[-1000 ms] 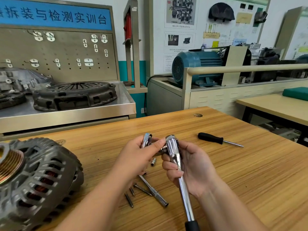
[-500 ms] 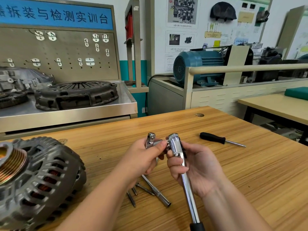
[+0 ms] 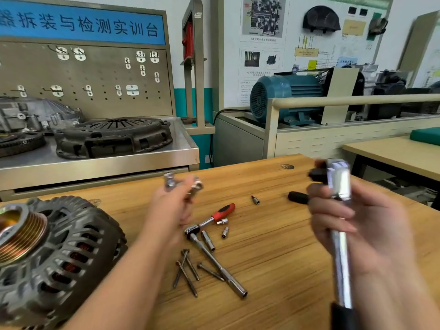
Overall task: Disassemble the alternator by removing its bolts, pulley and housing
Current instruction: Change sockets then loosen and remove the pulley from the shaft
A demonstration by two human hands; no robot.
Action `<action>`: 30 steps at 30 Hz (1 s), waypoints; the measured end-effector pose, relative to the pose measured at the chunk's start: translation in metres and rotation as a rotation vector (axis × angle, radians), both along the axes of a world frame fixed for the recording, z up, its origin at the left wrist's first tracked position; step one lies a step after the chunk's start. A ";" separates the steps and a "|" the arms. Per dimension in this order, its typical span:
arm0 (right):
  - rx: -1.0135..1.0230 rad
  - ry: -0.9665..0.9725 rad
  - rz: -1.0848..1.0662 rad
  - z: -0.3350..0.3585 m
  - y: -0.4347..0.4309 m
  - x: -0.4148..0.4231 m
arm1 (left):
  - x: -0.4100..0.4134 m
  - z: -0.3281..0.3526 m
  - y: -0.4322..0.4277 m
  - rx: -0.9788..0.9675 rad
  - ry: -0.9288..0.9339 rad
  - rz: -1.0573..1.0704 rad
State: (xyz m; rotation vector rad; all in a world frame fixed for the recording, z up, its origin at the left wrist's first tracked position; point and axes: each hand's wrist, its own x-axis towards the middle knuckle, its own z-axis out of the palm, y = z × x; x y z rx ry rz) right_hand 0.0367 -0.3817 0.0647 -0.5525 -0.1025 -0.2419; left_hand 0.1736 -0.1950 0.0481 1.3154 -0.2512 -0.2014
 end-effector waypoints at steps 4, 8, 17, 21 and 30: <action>0.001 -0.008 0.036 -0.005 0.002 0.012 | 0.008 -0.003 0.009 0.234 -0.165 -0.009; -0.002 0.151 0.120 -0.020 0.015 0.029 | 0.000 -0.022 -0.022 0.568 -0.320 -0.058; 0.007 0.437 0.096 -0.040 0.018 0.043 | -0.009 -0.052 -0.055 1.231 -0.705 -0.212; 0.024 0.465 0.058 -0.041 0.015 0.043 | -0.011 -0.046 -0.054 1.290 -0.795 -0.226; 0.038 0.447 0.043 -0.040 0.013 0.040 | -0.010 -0.041 -0.044 1.071 -0.743 -0.129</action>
